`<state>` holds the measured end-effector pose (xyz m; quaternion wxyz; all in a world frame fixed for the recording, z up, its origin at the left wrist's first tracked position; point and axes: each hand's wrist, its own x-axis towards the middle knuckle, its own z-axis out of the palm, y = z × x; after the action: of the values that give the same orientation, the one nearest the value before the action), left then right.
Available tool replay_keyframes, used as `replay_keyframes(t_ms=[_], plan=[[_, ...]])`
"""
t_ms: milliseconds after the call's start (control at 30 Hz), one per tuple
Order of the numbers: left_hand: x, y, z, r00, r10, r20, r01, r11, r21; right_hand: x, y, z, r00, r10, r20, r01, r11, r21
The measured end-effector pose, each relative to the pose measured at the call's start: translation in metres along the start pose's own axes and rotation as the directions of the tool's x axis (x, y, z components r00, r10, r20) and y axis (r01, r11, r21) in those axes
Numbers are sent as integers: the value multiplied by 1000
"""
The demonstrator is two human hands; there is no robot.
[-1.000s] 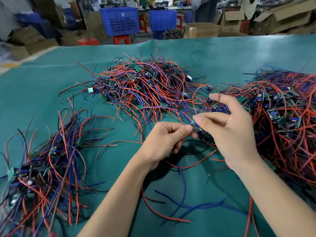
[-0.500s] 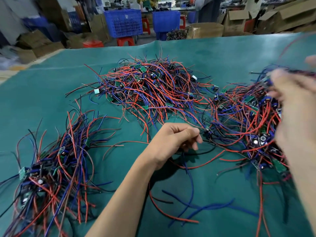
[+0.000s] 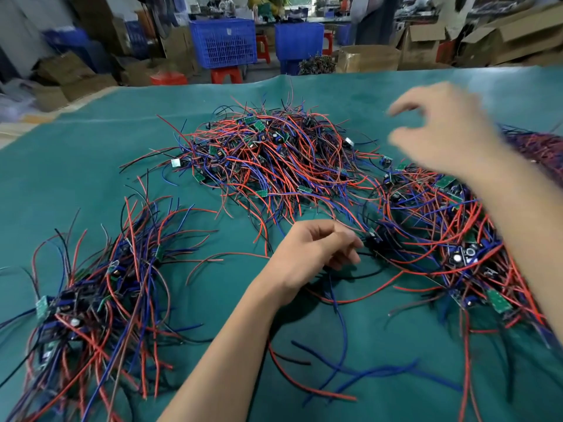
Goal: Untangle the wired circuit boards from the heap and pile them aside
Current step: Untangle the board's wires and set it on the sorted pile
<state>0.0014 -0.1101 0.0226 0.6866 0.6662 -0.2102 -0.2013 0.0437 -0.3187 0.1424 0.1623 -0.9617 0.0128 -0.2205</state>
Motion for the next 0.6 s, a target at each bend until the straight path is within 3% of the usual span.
replay_keyframes(t_ms=[33,133,233,400,600], plan=[[0,0,0,1000,-1,1,1,1000,-4,0,-23,13,1000,-1,16,2,1000,-8],[0,1,0,1000,-6,-4,6,1000,-7,15,-44,70,948,-25,318,39,998,-39],[0,1,0,1000,-1,-2,1,1000,5,25,-41,107,907,41,419,-3,996,-91],[0,2,1,1000,-3,-6,3,1000,11,20,-44,114,964,52,262,-36,997,-63],[0,1,0,1000,-5,-9,5,1000,-10,18,-40,94,978,101,181,-116,991,72]])
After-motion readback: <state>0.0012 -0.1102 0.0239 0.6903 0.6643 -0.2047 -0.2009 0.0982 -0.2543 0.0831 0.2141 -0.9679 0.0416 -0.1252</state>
